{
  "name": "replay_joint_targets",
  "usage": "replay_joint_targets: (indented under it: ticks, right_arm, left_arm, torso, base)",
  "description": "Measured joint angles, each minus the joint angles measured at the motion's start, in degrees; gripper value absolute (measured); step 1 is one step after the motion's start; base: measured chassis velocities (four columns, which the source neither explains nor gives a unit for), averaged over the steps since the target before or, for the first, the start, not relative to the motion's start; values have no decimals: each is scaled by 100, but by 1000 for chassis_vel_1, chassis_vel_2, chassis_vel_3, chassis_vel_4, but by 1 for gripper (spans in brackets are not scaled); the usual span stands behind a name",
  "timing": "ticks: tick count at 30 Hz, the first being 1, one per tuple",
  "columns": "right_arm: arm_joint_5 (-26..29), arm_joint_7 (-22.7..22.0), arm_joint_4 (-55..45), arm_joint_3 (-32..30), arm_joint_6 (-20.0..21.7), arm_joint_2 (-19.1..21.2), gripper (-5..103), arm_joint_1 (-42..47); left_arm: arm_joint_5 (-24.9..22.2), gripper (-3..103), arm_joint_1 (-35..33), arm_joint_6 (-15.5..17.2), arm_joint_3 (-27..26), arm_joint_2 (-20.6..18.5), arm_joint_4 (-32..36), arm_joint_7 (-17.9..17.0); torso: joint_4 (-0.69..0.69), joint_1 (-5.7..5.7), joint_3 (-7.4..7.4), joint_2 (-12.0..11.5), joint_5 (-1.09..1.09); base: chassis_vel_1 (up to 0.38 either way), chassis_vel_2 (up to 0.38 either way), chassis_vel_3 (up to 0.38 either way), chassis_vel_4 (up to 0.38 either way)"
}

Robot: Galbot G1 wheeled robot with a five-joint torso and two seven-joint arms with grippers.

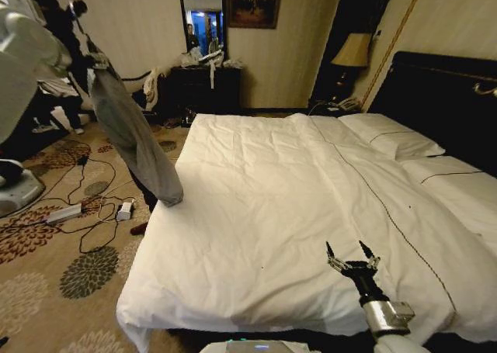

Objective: Pick up the clothes from the bed and hang them on the clothes hanger.

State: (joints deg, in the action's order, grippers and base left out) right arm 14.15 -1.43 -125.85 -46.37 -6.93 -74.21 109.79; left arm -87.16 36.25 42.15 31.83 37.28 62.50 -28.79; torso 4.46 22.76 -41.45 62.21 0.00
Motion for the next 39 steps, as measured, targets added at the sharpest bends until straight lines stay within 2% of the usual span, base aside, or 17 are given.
replay_joint_targets:
  ticks: [7,10,18,23,26,29,31,36,39]
  right_arm:
    - [0,0,0,0,0,0,100,0]
    - [0,0,0,0,0,0,100,0]
    - [0,0,0,0,0,0,100,0]
    - [0,0,0,0,0,0,100,0]
    - [0,0,0,0,0,0,100,0]
    - [0,0,0,0,0,0,100,0]
    - [0,0,0,0,0,0,100,0]
    - [0,0,0,0,0,0,100,0]
    - [0,0,0,0,0,0,100,0]
  left_arm:
    - [-174,100,-86,0,-19,-452,585,-116]
    - [-103,100,-166,0,-41,-630,841,-141]
    - [-77,100,-522,-1,-404,-1112,1695,-217]
    - [57,100,-1017,-2,-868,-1498,2161,-232]
    - [159,100,-1589,-2,-1314,-1831,2447,-138]
    - [175,100,-1732,-2,-1442,-1905,2496,-109]
    - [186,100,-2439,-2,-2255,-2226,2759,28]
    - [190,100,-2521,-1,-2473,-2203,2780,34]
    - [174,100,-2285,-1,-2274,-2145,2737,37]
  torso:
    - [0,0,0,0,0]
    - [0,0,0,0,0]
    - [0,0,0,0,0]
    - [0,0,0,0,0]
    - [-1,0,0,0,-2]
    - [0,0,0,0,-2]
    - [-2,0,0,0,-1]
    - [1,0,0,0,-1]
    - [0,0,0,0,0]
  base:
    - [0,0,0,0]
    - [0,0,0,0]
    - [0,0,0,0]
    - [0,0,0,0]
    - [0,0,0,0]
    - [0,0,0,0]
    - [0,0,0,0]
    - [0,0,0,0]
    - [0,0,0,0]
